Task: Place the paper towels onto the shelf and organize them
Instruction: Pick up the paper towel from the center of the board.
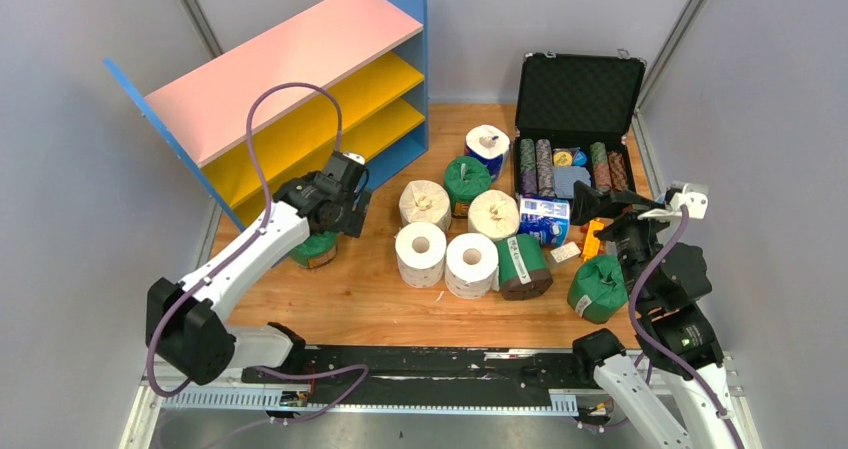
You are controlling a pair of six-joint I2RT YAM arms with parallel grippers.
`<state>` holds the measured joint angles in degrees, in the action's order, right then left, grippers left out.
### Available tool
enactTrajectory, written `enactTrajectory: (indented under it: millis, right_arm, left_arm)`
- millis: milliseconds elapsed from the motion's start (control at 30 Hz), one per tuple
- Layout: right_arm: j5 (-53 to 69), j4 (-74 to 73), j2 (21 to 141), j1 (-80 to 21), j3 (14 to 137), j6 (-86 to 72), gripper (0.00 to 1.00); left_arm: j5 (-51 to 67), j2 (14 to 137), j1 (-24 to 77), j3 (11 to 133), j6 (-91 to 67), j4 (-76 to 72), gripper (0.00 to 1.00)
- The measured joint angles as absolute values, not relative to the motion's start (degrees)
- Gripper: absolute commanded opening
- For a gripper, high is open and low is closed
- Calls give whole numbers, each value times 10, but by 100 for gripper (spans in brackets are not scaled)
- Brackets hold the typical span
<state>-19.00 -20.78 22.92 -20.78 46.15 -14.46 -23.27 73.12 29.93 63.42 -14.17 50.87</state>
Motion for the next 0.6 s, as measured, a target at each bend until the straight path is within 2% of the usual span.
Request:
enactTrajectory:
  millis: [200, 600]
  right_arm:
    - [-191, -208, 235, -208, 462, -144, 100]
    - [-194, -208, 236, -207, 462, -144, 100]
  left_arm:
    - [-239, 762, 299, 613, -125, 486, 82]
    - [-277, 799, 303, 593, -147, 467, 80]
